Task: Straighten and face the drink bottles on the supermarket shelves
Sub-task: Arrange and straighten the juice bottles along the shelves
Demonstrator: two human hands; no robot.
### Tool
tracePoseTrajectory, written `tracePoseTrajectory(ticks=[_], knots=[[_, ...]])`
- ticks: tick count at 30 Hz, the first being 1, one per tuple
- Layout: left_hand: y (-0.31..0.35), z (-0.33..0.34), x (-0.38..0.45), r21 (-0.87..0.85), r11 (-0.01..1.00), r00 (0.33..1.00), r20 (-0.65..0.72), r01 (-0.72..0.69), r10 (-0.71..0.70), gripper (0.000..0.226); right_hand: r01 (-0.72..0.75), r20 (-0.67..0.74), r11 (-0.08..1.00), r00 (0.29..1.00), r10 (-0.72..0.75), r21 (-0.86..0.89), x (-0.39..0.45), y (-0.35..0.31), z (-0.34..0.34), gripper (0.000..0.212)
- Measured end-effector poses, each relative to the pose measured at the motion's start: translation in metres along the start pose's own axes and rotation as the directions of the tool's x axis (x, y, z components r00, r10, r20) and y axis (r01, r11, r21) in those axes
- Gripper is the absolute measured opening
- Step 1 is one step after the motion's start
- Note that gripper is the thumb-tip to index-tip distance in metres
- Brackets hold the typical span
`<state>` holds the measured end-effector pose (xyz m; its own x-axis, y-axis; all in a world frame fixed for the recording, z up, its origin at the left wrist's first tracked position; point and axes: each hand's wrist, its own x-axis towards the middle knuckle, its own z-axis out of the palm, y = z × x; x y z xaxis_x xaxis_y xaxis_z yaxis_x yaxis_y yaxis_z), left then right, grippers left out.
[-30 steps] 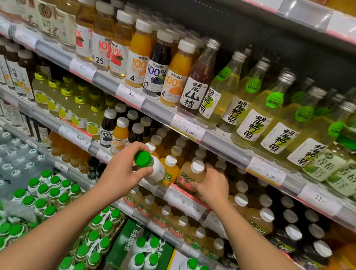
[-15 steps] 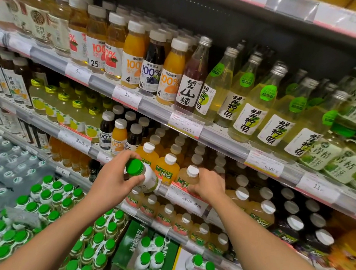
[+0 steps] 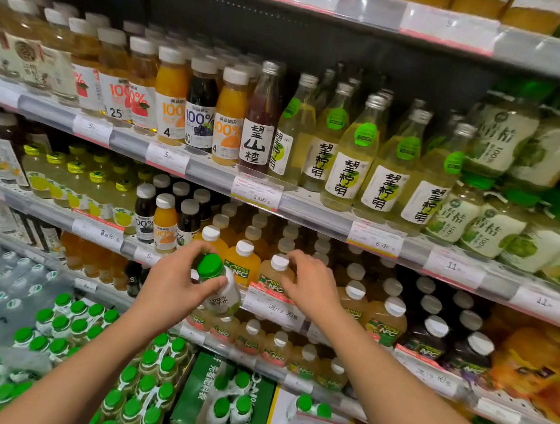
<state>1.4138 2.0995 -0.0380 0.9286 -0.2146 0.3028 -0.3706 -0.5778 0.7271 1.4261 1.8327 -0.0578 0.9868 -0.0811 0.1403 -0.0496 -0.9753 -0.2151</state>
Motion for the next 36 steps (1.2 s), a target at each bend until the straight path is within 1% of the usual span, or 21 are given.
tracePoseTrajectory(ticks=[2, 4, 5, 7, 10, 13, 15, 18, 22, 26, 29, 30, 32, 34, 36], knots=[[0.015, 0.007, -0.002, 0.018, 1.000, 1.000, 0.012, -0.025, 0.025, 0.034, 0.040, 0.052, 0.982, 0.997, -0.050, 0.187, -0.028, 0.002, -0.010, 0.041], [0.034, 0.018, -0.006, 0.035, 0.998, 0.998, 0.049, -0.044, 0.042, 0.034, 0.064, 0.122, 0.908, 0.985, -0.125, 0.415, -0.058, 0.004, -0.019, 0.039], [0.044, 0.025, -0.008, 0.041, 0.998, 0.996, 0.073, -0.057, 0.054, 0.034, 0.075, 0.134, 0.865, 0.978, -0.162, 0.496, -0.072, 0.005, -0.024, 0.040], [0.064, 0.040, -0.014, 0.050, 0.994, 0.987, 0.133, -0.096, 0.089, 0.033, 0.065, 0.160, 0.813, 0.968, -0.192, 0.579, -0.096, 0.012, -0.029, 0.047], [0.093, 0.064, -0.023, 0.049, 0.984, 0.966, 0.205, -0.170, 0.157, 0.030, 0.014, 0.190, 0.799, 0.969, -0.160, 0.602, -0.121, 0.030, -0.037, 0.065], [0.125, 0.086, -0.032, 0.056, 0.972, 0.952, 0.220, -0.230, 0.213, 0.031, -0.018, 0.164, 0.795, 0.981, -0.102, 0.606, -0.141, 0.057, -0.050, 0.073], [0.147, 0.098, -0.038, 0.059, 0.968, 0.948, 0.221, -0.245, 0.227, 0.033, -0.027, 0.161, 0.808, 0.983, -0.084, 0.589, -0.153, 0.075, -0.063, 0.072], [0.180, 0.113, -0.045, 0.029, 0.969, 0.944, 0.234, -0.245, 0.232, 0.038, -0.036, 0.159, 0.797, 0.985, -0.075, 0.602, -0.170, 0.100, -0.084, 0.067], [0.223, 0.129, -0.051, 0.015, 0.958, 0.930, 0.244, -0.287, 0.274, 0.042, -0.011, 0.077, 0.827, 0.996, -0.040, 0.562, -0.187, 0.130, -0.111, 0.064], [0.266, 0.138, -0.049, -0.087, 0.947, 0.904, 0.282, -0.310, 0.322, 0.040, -0.021, 0.010, 0.853, 1.000, 0.019, 0.521, -0.200, 0.159, -0.139, 0.070], [0.299, 0.139, -0.043, -0.165, 0.924, 0.895, 0.236, -0.346, 0.378, 0.043, -0.010, -0.067, 0.845, 0.996, 0.054, 0.534, -0.208, 0.181, -0.164, 0.069], [0.309, 0.138, -0.041, -0.159, 0.914, 0.891, 0.213, -0.373, 0.400, 0.044, 0.002, -0.108, 0.847, 0.992, 0.065, 0.531, -0.211, 0.187, -0.173, 0.068], [0.330, 0.135, -0.035, -0.069, 0.885, 0.870, 0.166, -0.460, 0.464, 0.041, 0.017, -0.183, 0.851, 0.979, 0.094, 0.525, -0.216, 0.199, -0.193, 0.070], [0.352, 0.128, -0.026, 0.060, 0.825, 0.825, 0.112, -0.562, 0.554, 0.041, 0.032, -0.238, 0.848, 0.965, 0.112, 0.528, -0.220, 0.210, -0.214, 0.074], [0.376, 0.121, -0.015, 0.163, 0.755, 0.771, 0.076, -0.635, 0.632, 0.043, 0.049, -0.285, 0.848, 0.951, 0.123, 0.528, -0.221, 0.218, -0.235, 0.076]])
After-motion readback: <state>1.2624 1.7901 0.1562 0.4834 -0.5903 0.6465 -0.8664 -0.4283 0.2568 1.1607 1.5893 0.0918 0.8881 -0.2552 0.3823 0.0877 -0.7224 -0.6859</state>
